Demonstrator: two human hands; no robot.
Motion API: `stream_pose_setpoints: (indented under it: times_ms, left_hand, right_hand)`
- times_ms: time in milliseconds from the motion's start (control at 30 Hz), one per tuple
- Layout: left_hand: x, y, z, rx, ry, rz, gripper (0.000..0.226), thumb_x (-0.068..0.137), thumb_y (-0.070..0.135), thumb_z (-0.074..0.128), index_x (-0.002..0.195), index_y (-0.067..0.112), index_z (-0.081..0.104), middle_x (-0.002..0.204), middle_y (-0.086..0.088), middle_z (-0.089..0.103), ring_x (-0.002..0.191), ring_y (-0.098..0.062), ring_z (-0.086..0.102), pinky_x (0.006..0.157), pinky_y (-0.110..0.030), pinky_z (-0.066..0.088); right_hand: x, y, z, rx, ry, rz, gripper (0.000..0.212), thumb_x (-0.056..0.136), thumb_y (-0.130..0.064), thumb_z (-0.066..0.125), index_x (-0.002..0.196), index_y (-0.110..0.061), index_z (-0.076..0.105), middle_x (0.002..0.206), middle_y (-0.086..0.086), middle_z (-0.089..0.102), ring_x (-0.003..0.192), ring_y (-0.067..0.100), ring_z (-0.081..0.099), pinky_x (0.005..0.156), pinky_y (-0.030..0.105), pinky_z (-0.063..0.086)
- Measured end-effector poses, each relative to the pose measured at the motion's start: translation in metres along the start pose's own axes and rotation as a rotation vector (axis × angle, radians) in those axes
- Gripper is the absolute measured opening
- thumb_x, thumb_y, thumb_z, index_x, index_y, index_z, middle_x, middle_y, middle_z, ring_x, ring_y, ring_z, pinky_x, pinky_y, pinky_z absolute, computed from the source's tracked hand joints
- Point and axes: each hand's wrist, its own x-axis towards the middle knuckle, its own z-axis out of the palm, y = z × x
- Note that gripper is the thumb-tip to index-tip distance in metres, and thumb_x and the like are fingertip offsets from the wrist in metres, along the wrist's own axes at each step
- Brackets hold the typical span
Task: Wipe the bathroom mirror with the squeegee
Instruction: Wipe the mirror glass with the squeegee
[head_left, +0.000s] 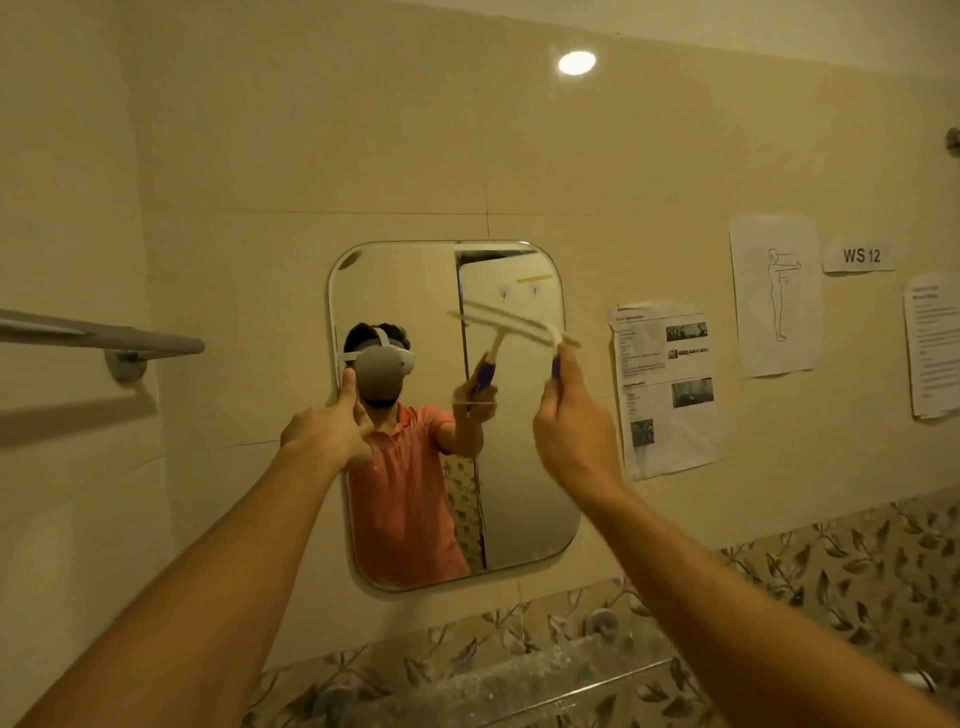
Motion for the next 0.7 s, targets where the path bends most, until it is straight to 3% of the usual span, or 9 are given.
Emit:
stream_pose_setpoints:
  times_ms: [233, 533, 700]
  left_hand:
    - [0.000, 0.001, 0.003, -0.010, -0.002, -0.012, 0.112, 0.084, 0.024, 0.063, 0.153, 0.040, -0.023, 0.107, -0.012, 0.058, 0.089, -0.027, 0.051, 0.075, -0.036, 0.050]
    - [-0.001, 0.002, 0.003, 0.006, 0.023, 0.008, 0.110, 0.086, 0.024, 0.062, 0.154, 0.035, -0.023, 0.099, -0.011, 0.054, 0.085, -0.026, 0.052, 0.074, -0.035, 0.050]
    - [0.002, 0.002, 0.003, 0.035, 0.039, 0.020, 0.109, 0.086, 0.025, 0.062, 0.155, 0.033, -0.023, 0.102, -0.014, 0.056, 0.092, -0.029, 0.054, 0.083, -0.039, 0.052]
  right_hand:
    - [0.074, -0.048, -0.016, -0.116, 0.032, -0.042, 0.054, 0.112, -0.028, 0.029, 0.161, -0.037, 0.011, 0.071, 0.000, 0.049, 0.055, 0.009, 0.046, 0.044, 0.022, 0.031]
    - [0.068, -0.031, 0.015, -0.234, 0.013, -0.043, 0.076, 0.106, -0.016, 0.044, 0.162, -0.032, -0.004, 0.076, 0.005, 0.054, 0.060, 0.014, 0.055, 0.049, 0.028, 0.046]
    - [0.040, -0.013, 0.026, -0.240, -0.019, -0.023, 0.074, 0.107, -0.020, 0.044, 0.162, -0.031, -0.005, 0.075, 0.005, 0.054, 0.062, 0.015, 0.057, 0.053, 0.031, 0.052]
